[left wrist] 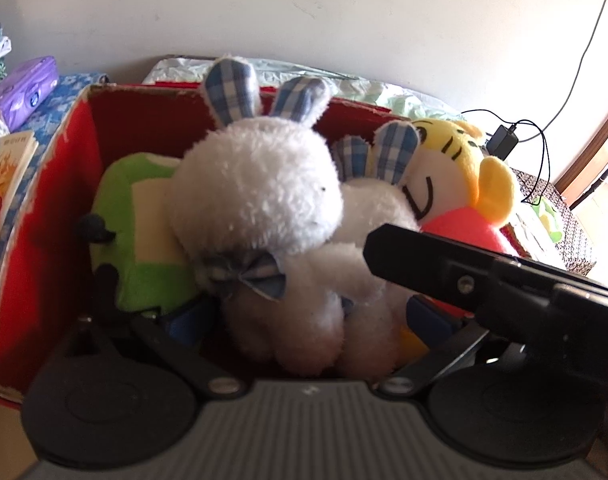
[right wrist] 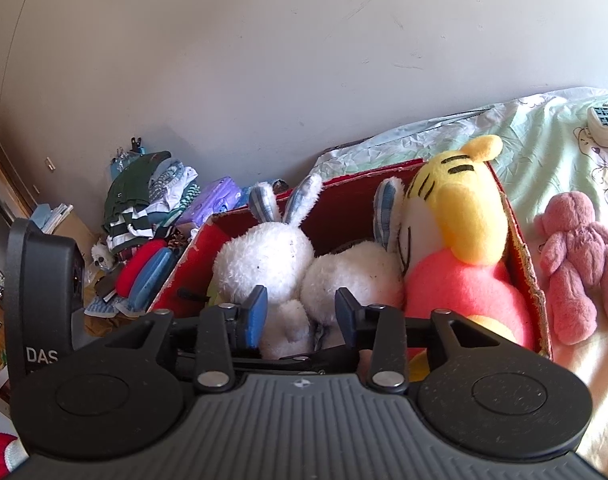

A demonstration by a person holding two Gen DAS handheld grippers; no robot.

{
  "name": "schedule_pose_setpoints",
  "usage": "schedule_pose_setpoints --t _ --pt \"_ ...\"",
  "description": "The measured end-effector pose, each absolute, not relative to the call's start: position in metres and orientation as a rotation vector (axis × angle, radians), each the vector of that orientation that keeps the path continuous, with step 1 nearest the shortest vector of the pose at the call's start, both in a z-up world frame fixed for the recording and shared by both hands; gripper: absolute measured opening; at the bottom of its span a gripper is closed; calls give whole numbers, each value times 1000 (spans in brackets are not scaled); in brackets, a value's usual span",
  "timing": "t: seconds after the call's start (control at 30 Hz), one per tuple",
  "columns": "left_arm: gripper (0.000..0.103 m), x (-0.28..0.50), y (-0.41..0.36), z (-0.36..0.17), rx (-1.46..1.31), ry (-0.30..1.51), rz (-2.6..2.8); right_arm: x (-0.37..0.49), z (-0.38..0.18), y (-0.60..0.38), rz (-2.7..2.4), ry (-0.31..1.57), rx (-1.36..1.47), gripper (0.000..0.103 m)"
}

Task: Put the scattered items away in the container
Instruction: 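Open both grippers and press the bunny down into the box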

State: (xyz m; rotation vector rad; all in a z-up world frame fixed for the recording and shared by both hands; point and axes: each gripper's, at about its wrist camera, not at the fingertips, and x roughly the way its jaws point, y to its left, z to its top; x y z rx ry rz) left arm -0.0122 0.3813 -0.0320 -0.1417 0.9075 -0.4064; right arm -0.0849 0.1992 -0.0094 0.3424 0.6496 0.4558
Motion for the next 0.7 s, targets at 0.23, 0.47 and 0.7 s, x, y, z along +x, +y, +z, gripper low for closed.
schedule_pose_setpoints --t 0.23,0.47,0.7 --pt "102 -9 383 -33 -144 913 -410 -86 -5 199 458 645 341 43" --pt "102 -21 380 -10 -79 877 -359 -89 5 184 380 584 381 50" --pt "102 -21 386 -8 -68 916 -334 -81 -3 168 312 636 425 51"
